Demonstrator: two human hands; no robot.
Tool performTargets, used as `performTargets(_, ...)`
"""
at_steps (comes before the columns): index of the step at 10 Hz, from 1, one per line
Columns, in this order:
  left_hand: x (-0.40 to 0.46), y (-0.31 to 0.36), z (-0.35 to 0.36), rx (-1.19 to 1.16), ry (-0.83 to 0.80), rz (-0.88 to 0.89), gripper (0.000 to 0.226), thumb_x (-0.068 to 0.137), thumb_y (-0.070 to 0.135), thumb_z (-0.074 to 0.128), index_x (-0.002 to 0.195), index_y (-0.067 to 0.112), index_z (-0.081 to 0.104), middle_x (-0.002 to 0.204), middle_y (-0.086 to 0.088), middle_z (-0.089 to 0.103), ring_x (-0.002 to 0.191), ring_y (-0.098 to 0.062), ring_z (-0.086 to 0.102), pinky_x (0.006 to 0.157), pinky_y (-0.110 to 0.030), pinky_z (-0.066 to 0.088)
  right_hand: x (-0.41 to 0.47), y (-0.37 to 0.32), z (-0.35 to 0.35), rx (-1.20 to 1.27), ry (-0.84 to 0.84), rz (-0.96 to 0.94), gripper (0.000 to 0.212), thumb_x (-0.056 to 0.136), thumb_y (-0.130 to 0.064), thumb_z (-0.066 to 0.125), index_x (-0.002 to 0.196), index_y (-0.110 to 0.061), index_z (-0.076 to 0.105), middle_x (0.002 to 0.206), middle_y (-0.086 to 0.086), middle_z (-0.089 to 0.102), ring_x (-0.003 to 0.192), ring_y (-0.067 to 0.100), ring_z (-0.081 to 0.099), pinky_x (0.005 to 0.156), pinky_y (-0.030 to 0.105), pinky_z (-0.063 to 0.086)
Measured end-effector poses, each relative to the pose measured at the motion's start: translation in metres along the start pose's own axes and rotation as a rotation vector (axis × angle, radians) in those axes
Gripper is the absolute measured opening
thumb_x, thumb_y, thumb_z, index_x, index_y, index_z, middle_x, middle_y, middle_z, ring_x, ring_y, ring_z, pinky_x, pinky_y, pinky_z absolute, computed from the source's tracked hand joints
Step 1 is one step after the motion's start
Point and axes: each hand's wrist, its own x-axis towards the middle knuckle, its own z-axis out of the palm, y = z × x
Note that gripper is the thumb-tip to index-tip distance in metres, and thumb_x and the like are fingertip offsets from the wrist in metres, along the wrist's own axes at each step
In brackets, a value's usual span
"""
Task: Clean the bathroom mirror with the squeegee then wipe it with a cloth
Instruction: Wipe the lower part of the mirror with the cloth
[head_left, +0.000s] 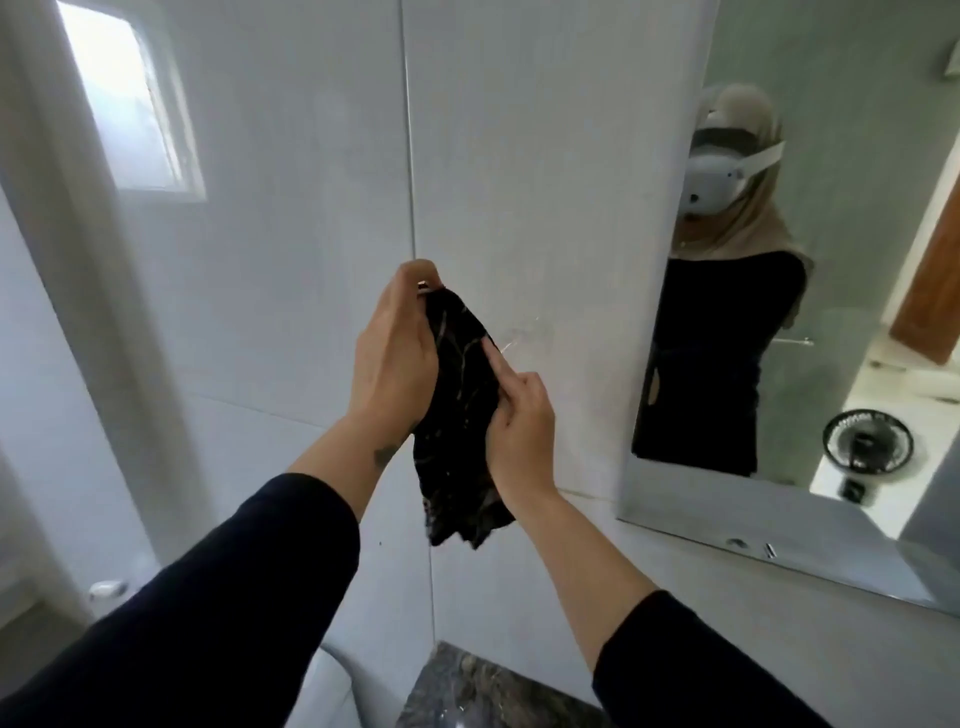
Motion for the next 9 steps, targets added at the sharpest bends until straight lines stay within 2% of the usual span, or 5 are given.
performTargets(1,0.003,-0.011,-0.017,0.102,-0.034,-0.025,0.035,0.092,0.008,0.027,0.107,0.038,0.039,0.102,0.012,0.048,0.079,-0.016,0.051,0.068,-0.026,0.038,0.025,-0.005,-0.009,-0.205,-0.020,-0.069,0.063,0.090,0.008,0.036,0.131,-0.036,0.054,0.090,-0.003,0.039,0.080,0.012,0.043,0.066,0.016,0.042)
performTargets(3,-0.007,-0.051,-0.008,0.058,-0.125,-0.082,0.040,0.093,0.014,0.041,0.103,0.050,0.055,0.120,0.006,0.048,0.092,-0.017,0.058,0.072,-0.035,0.050,0.065,0.003,-0.022,-0.818,-0.060,-0.681,0.039,0.090,-0.002,0.048,0.118,-0.023,0.066,0.091,0.009,0.055,0.072,0.025,0.054,0.039,0.023,0.036)
performTargets(4,-0.016,-0.075,0.015,0.264,-0.224,-0.025,0.046,0.094,0.011,0.037,0.135,0.029,0.047,0.132,-0.011,0.040,0.098,-0.025,0.053,0.075,-0.031,0.046,0.068,0.015,-0.021,-0.998,-0.147,-0.775,0.046,0.067,0.000,0.075,0.110,-0.017,0.070,0.091,0.007,0.063,0.069,0.024,0.058,0.041,0.023,0.032)
performTargets(7,-0.061,-0.098,0.055,0.229,-0.359,-0.174,0.069,0.090,0.008,0.042,0.145,0.046,0.022,0.116,0.002,0.030,0.091,-0.024,0.054,0.075,-0.038,0.054,0.017,0.037,-0.009,-0.866,-0.193,-0.370,0.061,0.077,-0.002,0.068,0.134,-0.019,0.053,0.105,0.006,0.060,0.086,0.026,0.058,0.050,0.031,0.042)
performTargets(9,-0.112,-0.085,0.056,-0.003,-0.402,-0.383,0.071,0.091,0.000,0.038,0.147,0.040,0.020,0.151,0.002,0.006,0.136,-0.024,0.027,0.109,-0.033,0.035,-0.059,0.052,-0.042,-0.686,-0.397,-0.068,0.057,0.093,-0.013,0.047,0.146,-0.032,0.033,0.121,0.002,0.050,0.112,0.024,0.047,0.087,0.034,0.042)
